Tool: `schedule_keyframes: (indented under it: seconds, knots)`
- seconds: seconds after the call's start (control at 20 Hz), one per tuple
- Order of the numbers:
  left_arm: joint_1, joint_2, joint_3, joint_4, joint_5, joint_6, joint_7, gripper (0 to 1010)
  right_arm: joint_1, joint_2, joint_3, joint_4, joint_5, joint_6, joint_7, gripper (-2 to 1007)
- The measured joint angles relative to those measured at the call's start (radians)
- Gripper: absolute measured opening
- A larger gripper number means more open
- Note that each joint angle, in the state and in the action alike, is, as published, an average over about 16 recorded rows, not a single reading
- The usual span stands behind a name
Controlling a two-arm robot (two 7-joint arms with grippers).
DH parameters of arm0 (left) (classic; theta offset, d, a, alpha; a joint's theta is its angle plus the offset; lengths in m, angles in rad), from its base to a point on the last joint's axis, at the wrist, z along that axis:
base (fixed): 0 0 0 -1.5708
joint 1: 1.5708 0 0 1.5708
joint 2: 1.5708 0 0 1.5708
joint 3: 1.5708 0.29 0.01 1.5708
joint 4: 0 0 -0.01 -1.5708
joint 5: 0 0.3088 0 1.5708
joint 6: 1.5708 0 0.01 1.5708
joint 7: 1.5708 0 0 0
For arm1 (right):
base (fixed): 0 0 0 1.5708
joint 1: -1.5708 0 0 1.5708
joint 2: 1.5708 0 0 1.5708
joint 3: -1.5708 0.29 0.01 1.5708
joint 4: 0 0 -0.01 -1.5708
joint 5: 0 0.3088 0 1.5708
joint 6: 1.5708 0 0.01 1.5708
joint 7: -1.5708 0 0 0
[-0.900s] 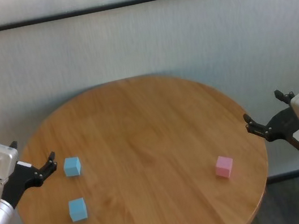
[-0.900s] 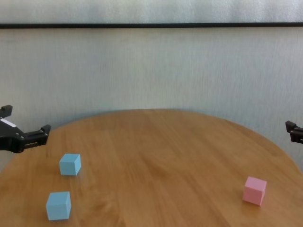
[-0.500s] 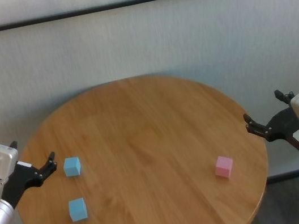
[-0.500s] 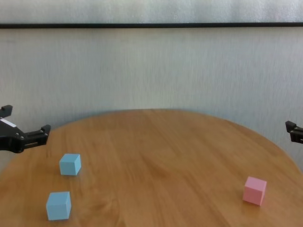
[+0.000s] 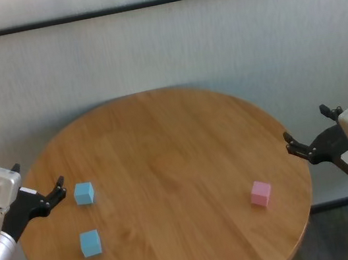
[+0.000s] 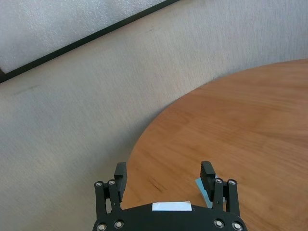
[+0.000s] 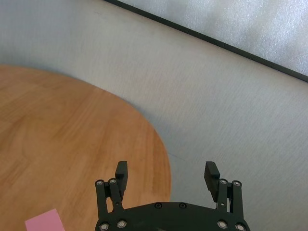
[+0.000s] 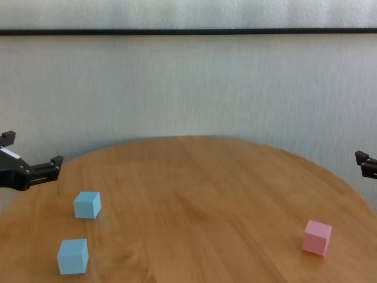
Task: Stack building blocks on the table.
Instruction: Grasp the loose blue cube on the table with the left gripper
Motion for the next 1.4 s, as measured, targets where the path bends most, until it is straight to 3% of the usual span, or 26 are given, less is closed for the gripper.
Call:
schedule_keyframes:
  seconds: [1.0,1.4]
  knots:
    - [0.002,0.001,0.000,-0.003,-0.001,0.002,-0.003,1000,0.000,0.000,0.000,0.000,0.000,0.000,0.000,1005]
    - [0.045,0.037,-0.022,-0.078,-0.034,0.043,-0.045,1000,0.000,0.000,0.000,0.000,0.000,0.000,0.000,1004]
